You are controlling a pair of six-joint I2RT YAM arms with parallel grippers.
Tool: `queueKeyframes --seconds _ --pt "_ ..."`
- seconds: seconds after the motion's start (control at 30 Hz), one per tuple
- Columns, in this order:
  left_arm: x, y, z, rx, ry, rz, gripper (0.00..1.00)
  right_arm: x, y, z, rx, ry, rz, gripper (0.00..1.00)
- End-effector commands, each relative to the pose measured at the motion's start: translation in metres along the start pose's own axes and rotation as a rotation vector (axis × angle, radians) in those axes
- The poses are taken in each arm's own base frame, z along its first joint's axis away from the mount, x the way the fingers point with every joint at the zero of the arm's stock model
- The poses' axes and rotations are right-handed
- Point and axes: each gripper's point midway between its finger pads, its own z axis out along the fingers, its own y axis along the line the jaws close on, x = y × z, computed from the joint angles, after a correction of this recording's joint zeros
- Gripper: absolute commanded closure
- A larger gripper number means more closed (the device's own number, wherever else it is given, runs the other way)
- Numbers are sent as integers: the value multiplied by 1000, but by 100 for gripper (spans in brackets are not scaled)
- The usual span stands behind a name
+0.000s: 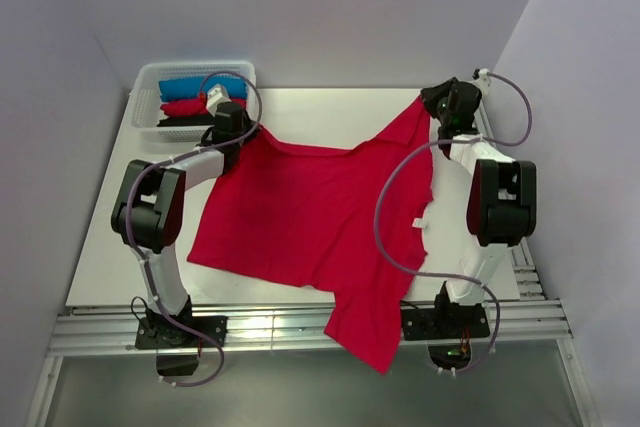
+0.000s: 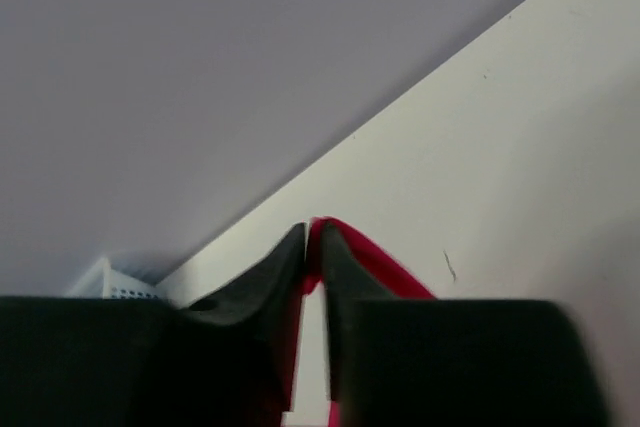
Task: Roll the t-shirts
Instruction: Flatten the tshirt
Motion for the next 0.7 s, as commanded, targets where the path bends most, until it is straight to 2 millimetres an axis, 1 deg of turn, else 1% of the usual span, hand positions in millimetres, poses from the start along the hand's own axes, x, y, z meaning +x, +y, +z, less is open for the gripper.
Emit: queueKeyframes --seconds 0.0,0.03,0.07,0.1,0.13,0.17,0.2,0.23,0.27,0.3,0.33,0.37,0.4,0.43,0.47,0.5,0.53,0.57,0.6,0.63,0.67 --pt "-31 -16 8 22 -75 -8 95 -38 18 25 -31 -80 26 72" --pt "-32 -16 8 17 -77 -11 86 -34 8 30 21 -55 28 60" --pt "-34 -14 7 9 -79 -16 79 -38 10 38 29 -59 33 38" --pt "-38 -15 2 8 -87 -13 67 -39 12 39 29 -54 36 31" --pt "-41 -17 -1 15 -92 -15 61 -38 10 39 33 -55 33 31" --pt "-43 -17 -5 14 -94 -8 55 -45 13 34 27 -69 30 27" --pt "-51 -21 -14 22 -109 -10 51 -47 16 31 24 -75 26 27" --pt "-53 -21 -18 15 -109 -6 44 -45 14 27 26 -70 21 25" --pt "-57 -22 -23 15 -117 -6 42 -46 15 24 22 -70 20 25" --pt "-67 -27 -33 28 -134 -9 39 -52 23 16 7 -81 15 24" --pt "-69 -26 -37 19 -136 -3 38 -46 19 12 14 -67 13 24" --pt "-73 -27 -42 16 -140 0 38 -45 23 6 -3 -58 11 24" --pt "-82 -30 -51 18 -158 -1 38 -50 30 -2 -18 -64 7 25" --pt "-84 -25 -55 -6 -161 7 38 -42 25 -9 -14 -46 8 25" --pt "-87 -25 -59 -15 -166 12 37 -37 27 -15 -30 -30 7 27" --pt "-93 -27 -65 -10 -174 12 38 -39 32 -23 -44 -26 9 27" --pt "-94 -23 -67 -25 -164 19 38 -28 25 -28 -36 0 12 29" --pt "-100 -23 -71 -26 -172 17 38 -22 25 -33 -45 23 11 30" --pt "-101 -21 -72 -32 -171 18 39 -14 21 -42 -43 40 14 31" --pt "-101 -19 -73 -38 -160 23 39 -9 19 -46 -44 52 15 35" --pt "-103 -15 -75 -49 -152 26 41 -4 18 -51 -47 75 16 36"
